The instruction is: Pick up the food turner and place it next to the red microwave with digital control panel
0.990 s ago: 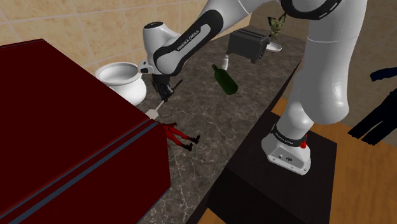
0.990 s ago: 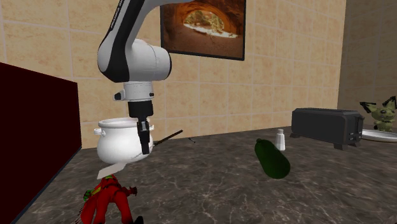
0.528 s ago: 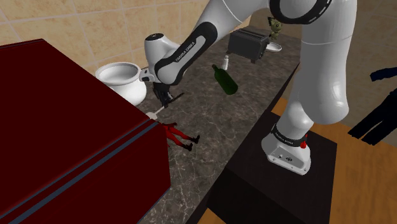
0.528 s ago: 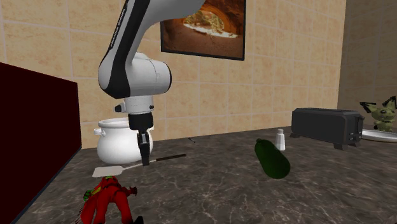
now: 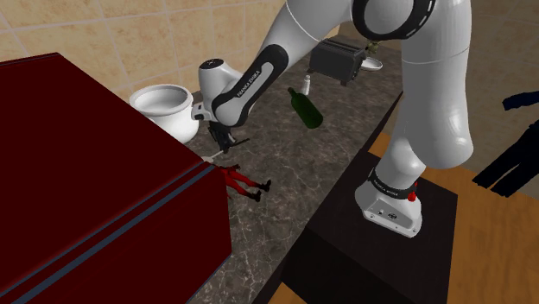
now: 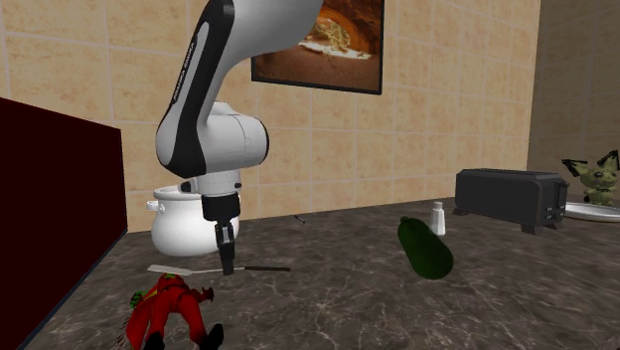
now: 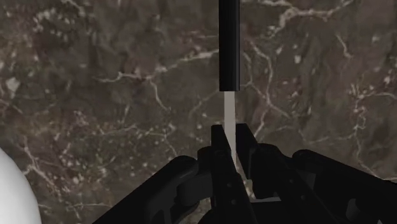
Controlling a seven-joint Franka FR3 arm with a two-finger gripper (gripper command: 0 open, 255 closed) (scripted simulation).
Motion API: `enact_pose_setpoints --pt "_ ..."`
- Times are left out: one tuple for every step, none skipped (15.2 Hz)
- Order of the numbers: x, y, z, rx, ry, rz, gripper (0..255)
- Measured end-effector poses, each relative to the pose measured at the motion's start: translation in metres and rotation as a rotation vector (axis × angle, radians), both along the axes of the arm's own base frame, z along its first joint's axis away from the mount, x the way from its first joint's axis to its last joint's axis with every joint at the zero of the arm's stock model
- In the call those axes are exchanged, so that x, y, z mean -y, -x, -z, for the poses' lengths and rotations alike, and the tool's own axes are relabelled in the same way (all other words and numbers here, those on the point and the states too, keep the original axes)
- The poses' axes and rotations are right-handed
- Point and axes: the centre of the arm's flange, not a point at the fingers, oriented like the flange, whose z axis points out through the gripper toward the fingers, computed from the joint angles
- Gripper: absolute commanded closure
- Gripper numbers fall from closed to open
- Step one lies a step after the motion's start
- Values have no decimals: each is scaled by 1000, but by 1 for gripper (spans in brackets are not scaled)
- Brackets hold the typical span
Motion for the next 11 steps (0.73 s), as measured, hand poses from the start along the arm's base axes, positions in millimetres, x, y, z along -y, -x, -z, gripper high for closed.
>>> enact_pose_setpoints --pt "0 0 1 0 0 0 255" --pt "0 -1 2 -1 1 0 255" --pt "0 -1 3 -2 1 0 255" --pt "0 0 3 -2 1 0 255" --pt "-1 0 3 -2 1 0 255" --pt "-1 0 3 -1 0 -1 255" --pt "-1 0 3 -1 0 -1 0" --pt "-1 0 5 -4 1 -1 0" --pt "0 1 6 -5 2 0 0" --pt "0 1 6 -6 3 0 0" --pt "0 1 7 -7 3 0 0"
